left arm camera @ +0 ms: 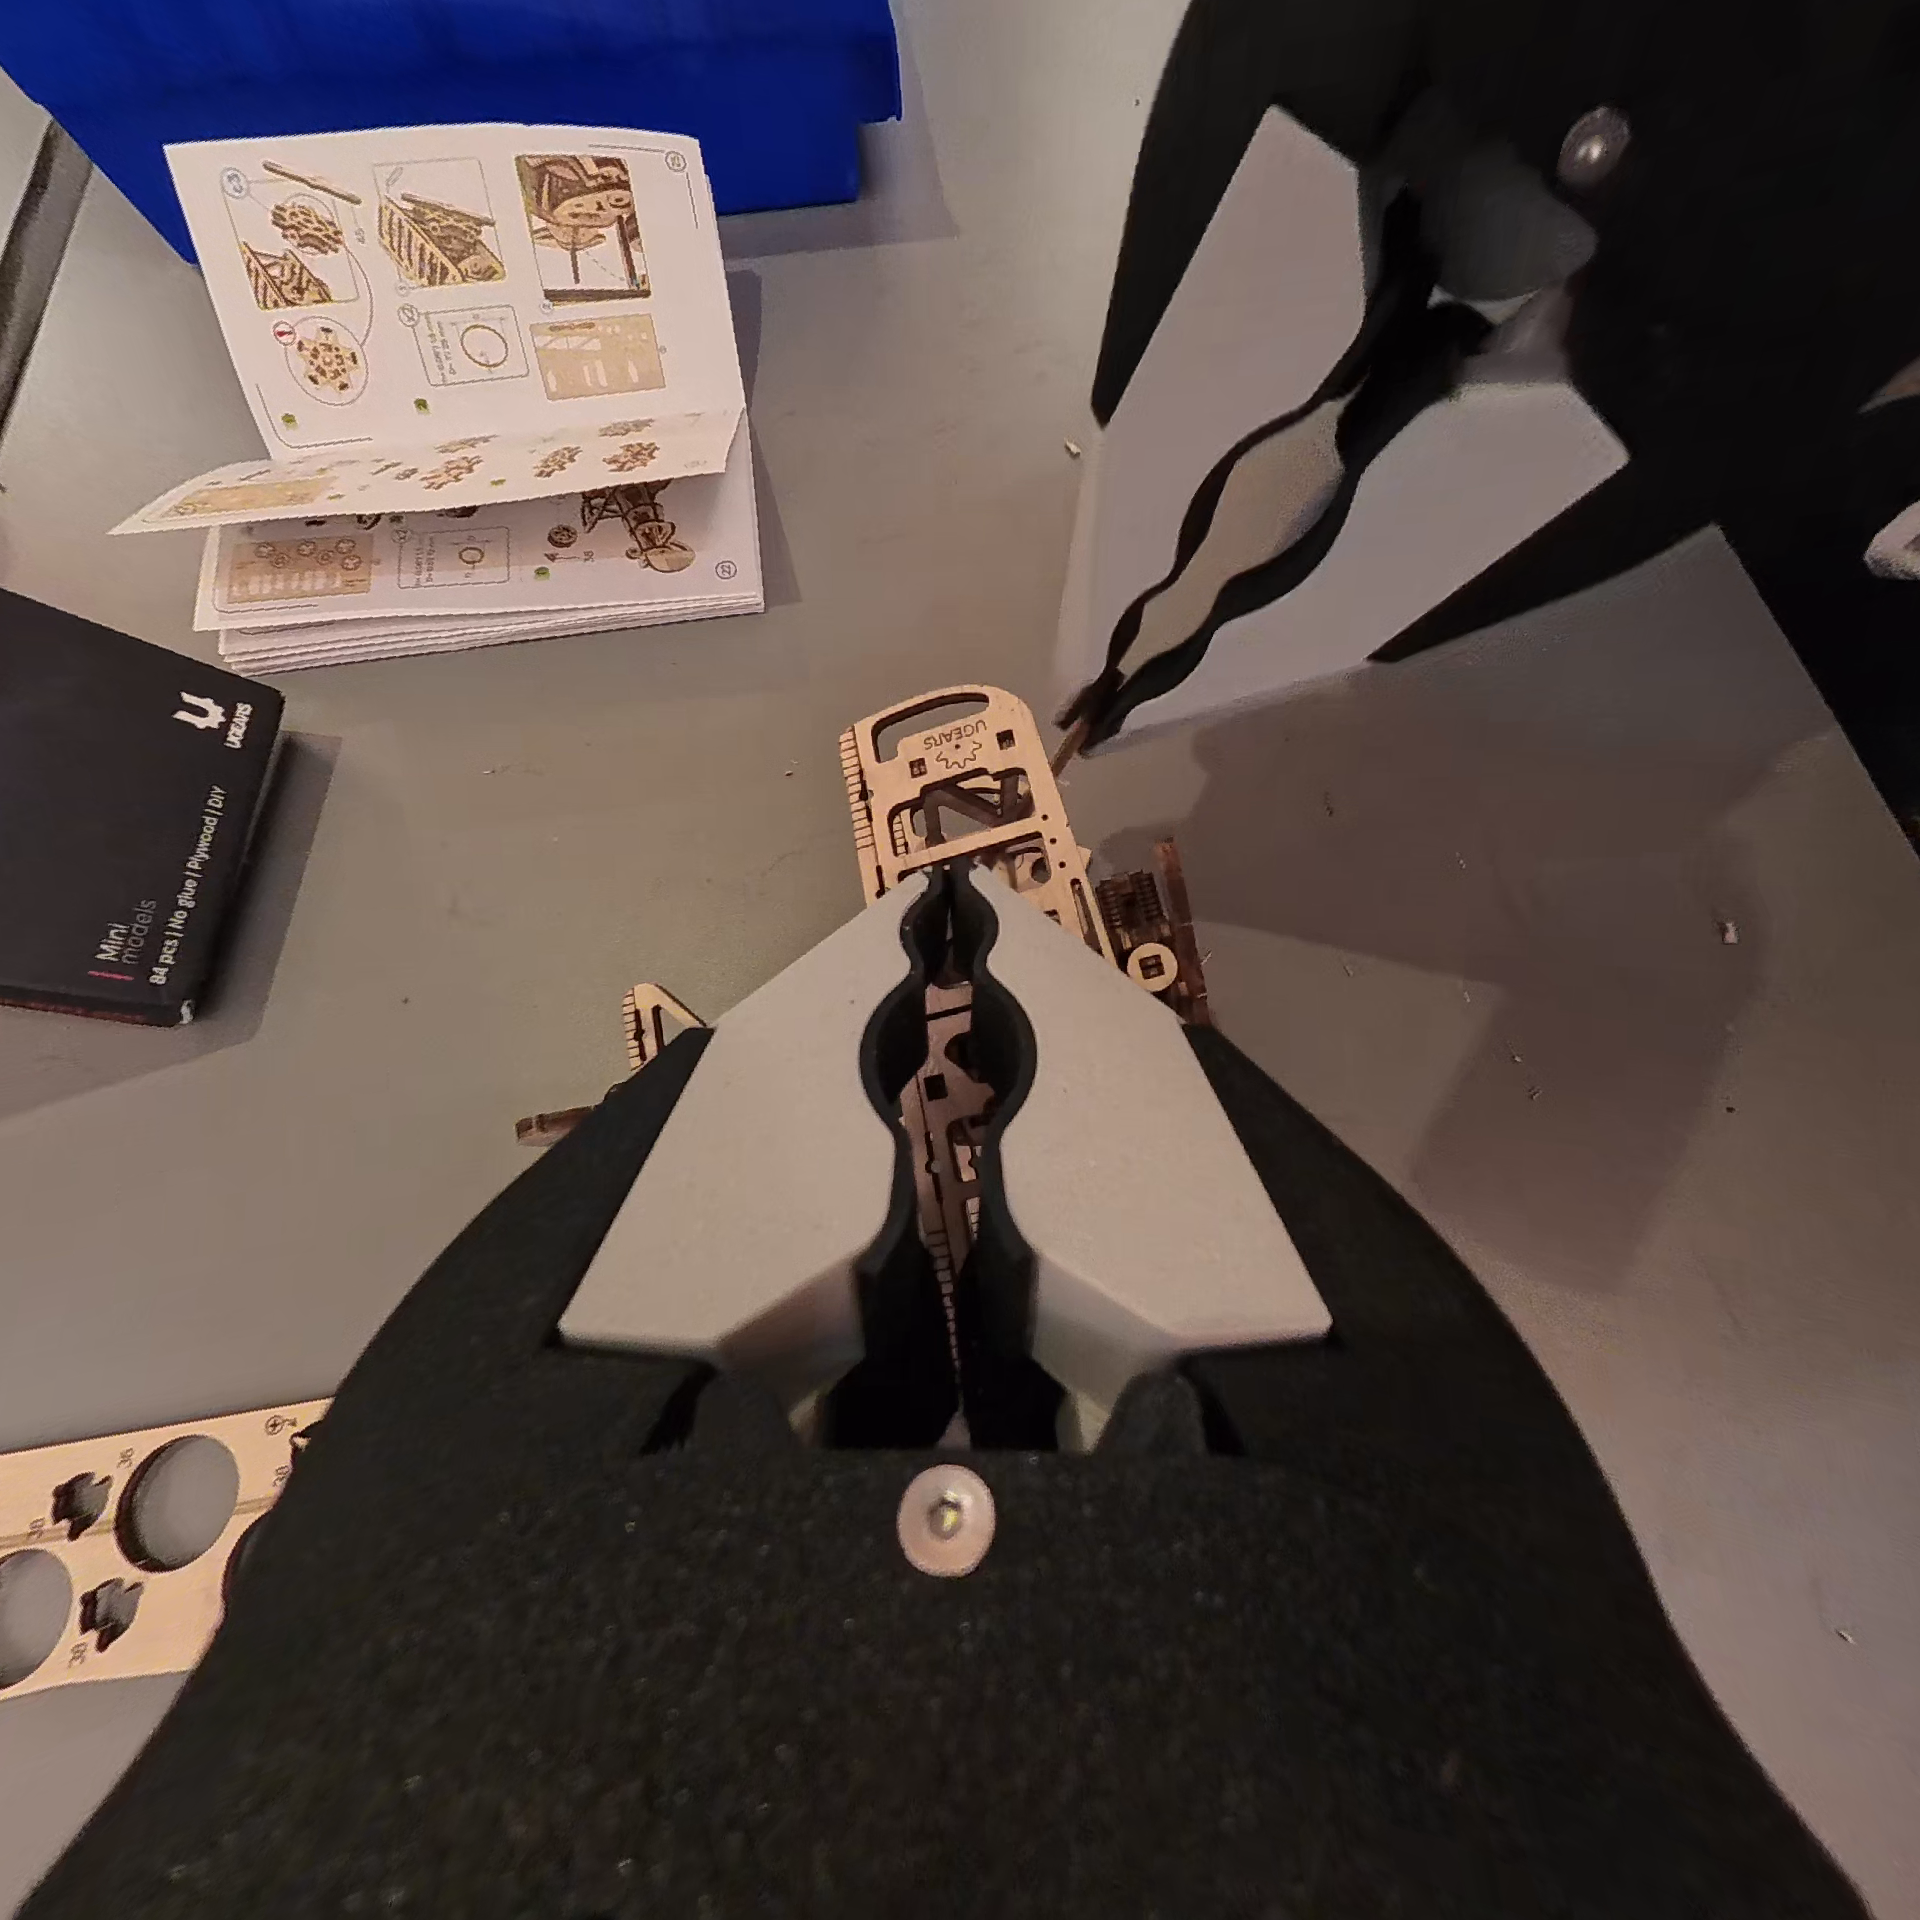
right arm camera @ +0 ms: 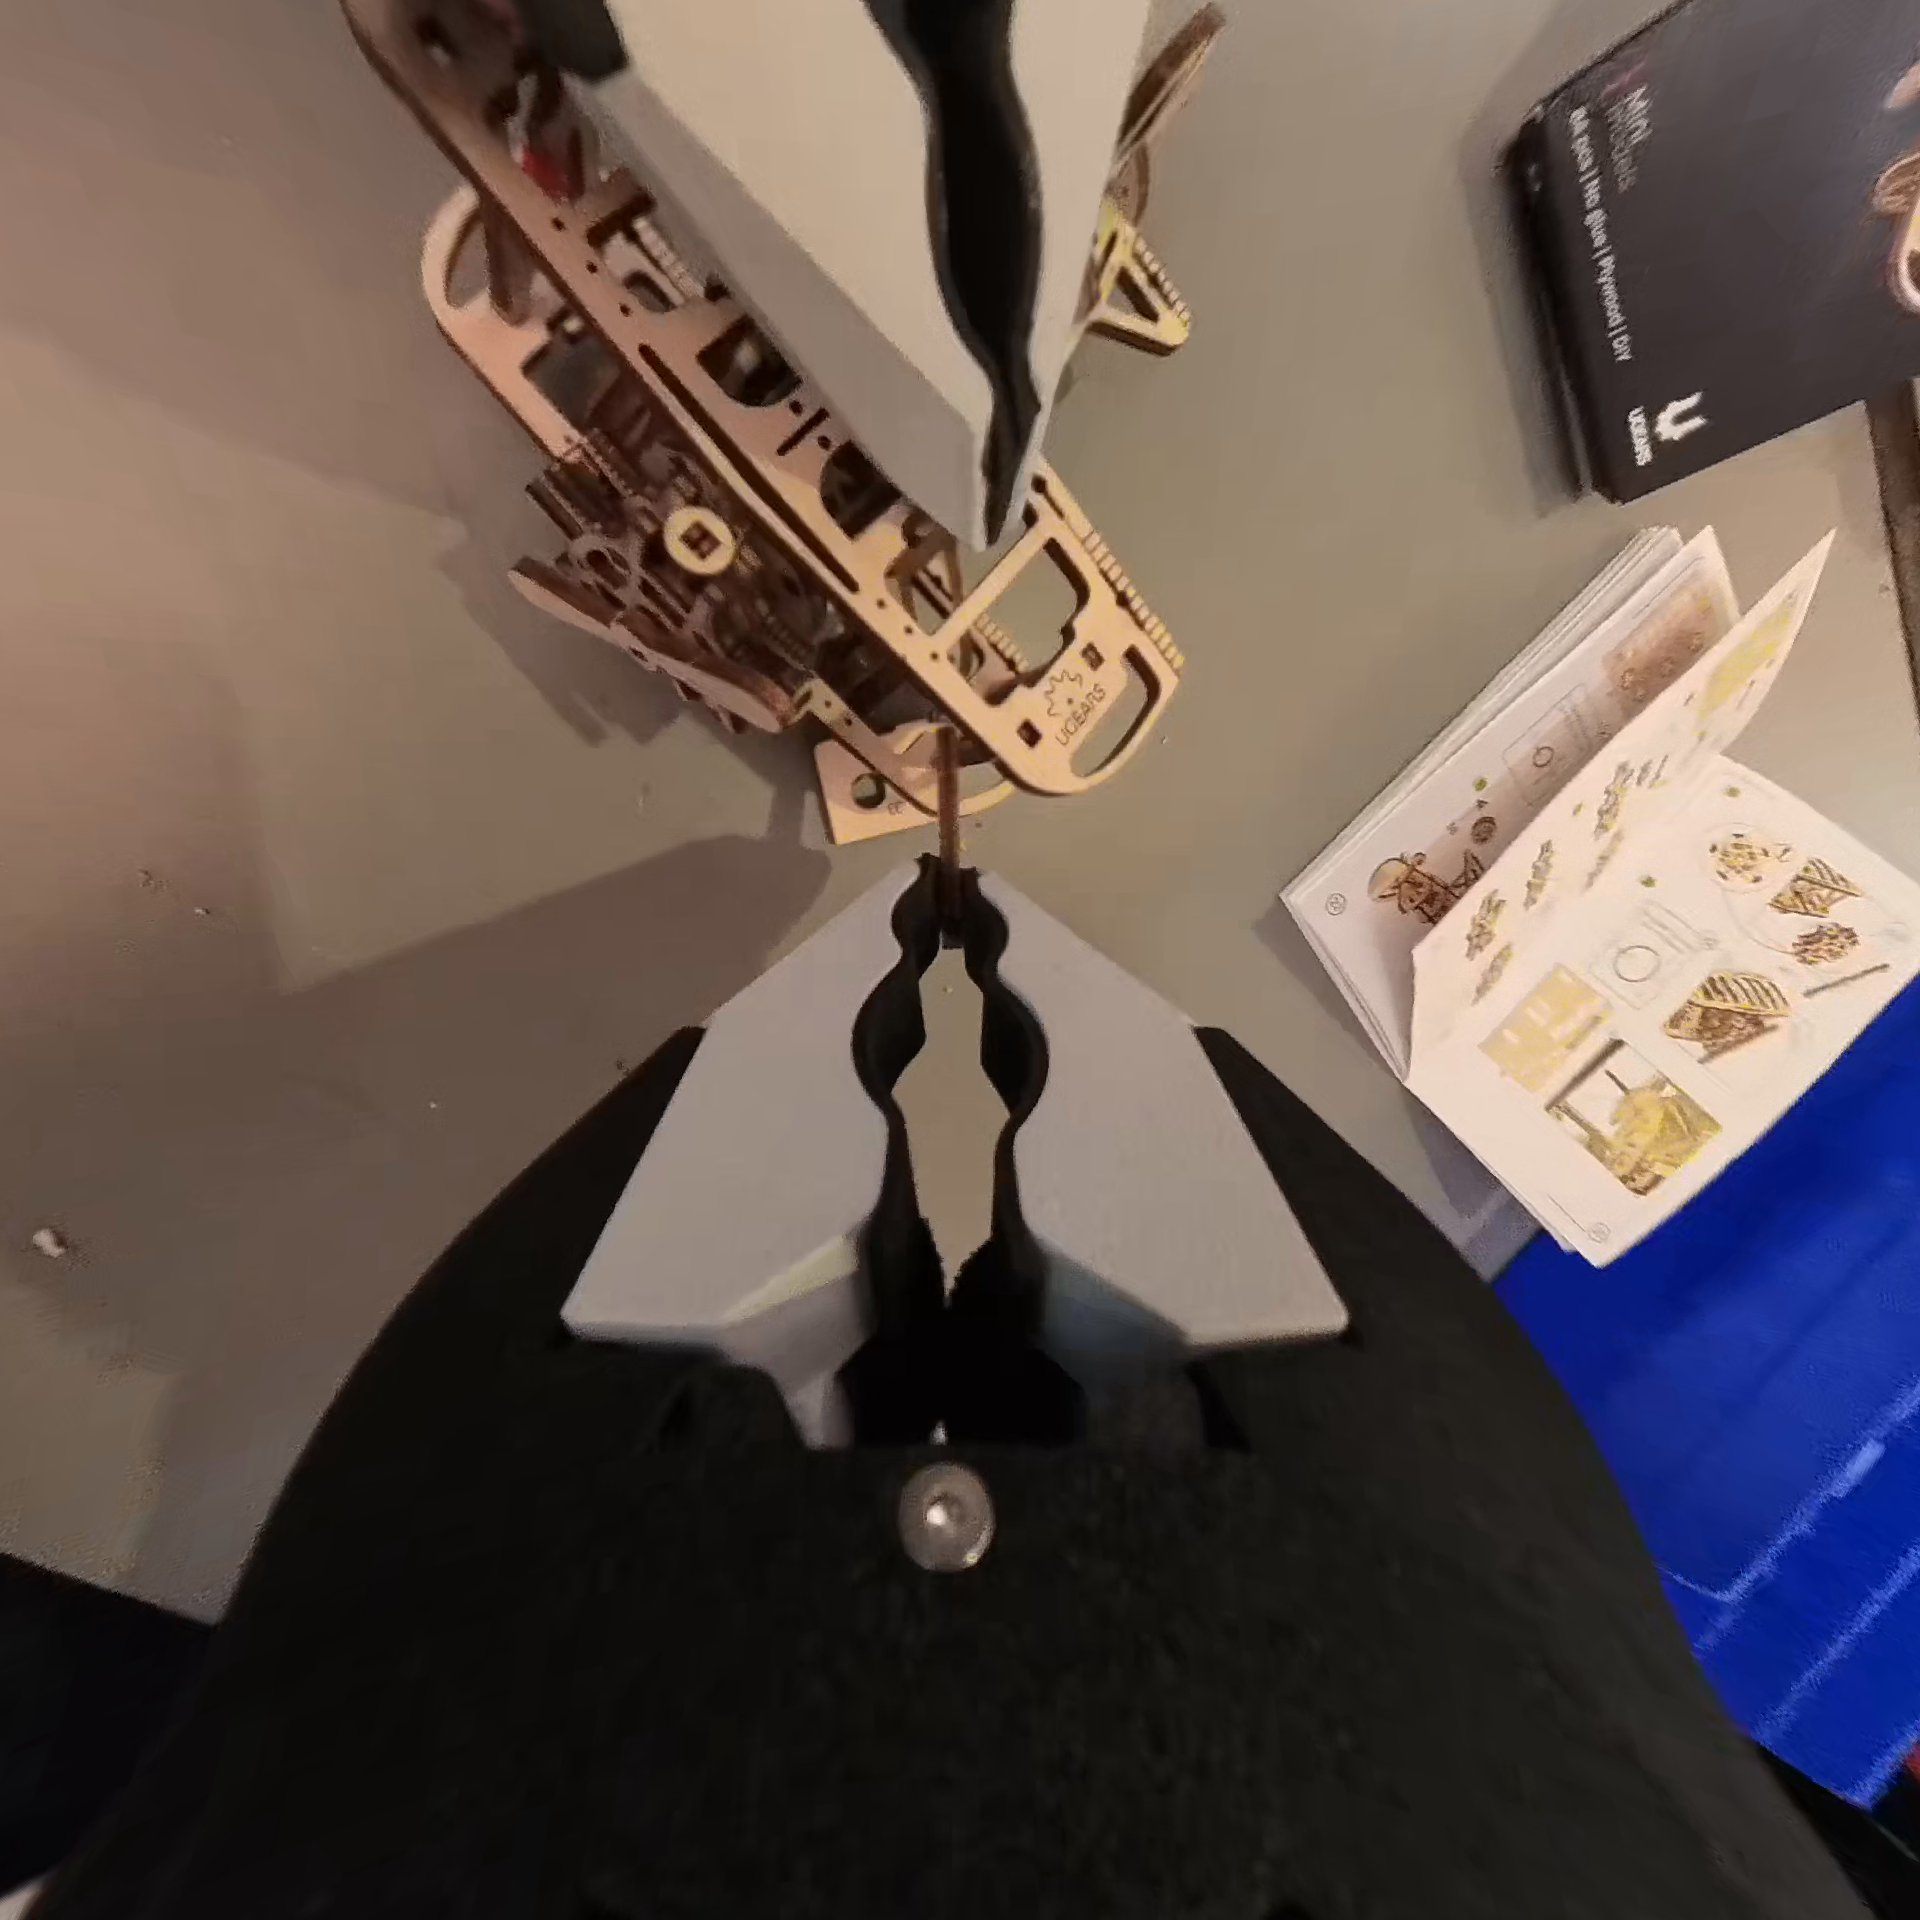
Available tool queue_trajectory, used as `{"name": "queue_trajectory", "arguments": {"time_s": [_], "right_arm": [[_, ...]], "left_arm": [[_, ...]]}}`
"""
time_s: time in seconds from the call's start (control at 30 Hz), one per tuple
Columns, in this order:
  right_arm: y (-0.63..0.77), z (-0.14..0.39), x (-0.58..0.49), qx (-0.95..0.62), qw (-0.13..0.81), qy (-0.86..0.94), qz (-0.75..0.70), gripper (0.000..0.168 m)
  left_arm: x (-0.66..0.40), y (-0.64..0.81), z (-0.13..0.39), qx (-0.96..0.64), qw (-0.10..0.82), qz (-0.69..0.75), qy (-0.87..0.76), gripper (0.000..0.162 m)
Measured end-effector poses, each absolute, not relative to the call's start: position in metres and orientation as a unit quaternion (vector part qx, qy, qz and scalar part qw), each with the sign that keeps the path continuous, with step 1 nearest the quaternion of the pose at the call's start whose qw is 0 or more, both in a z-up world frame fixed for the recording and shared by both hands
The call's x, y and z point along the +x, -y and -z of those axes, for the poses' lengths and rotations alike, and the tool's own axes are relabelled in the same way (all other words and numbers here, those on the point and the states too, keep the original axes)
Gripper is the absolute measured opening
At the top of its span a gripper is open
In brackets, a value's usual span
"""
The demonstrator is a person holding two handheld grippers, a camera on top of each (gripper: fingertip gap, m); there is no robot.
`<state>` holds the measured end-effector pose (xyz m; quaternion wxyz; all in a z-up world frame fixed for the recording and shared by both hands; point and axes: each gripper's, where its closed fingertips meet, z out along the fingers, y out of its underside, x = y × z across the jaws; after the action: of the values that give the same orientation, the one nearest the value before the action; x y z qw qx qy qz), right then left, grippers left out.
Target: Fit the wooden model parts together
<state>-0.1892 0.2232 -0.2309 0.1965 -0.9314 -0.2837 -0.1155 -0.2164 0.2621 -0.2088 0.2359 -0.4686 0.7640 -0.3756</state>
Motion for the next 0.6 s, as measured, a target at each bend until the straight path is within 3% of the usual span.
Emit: {"name": "queue_trajectory", "arguments": {"time_s": [0.4, 0.6], "right_arm": [[-0.205, 0.221, -0.200, -0.918, 0.332, 0.217, 0.002, 0.002], [-0.176, 0.258, -0.180, -0.940, 0.270, 0.196, -0.067, 0.002]], "left_arm": [[-0.217, -0.262, 0.209, -0.470, 0.232, 0.383, -0.761, 0.000], [-0.217, -0.262, 0.209, -0.470, 0.234, 0.378, -0.763, 0.000]]}}
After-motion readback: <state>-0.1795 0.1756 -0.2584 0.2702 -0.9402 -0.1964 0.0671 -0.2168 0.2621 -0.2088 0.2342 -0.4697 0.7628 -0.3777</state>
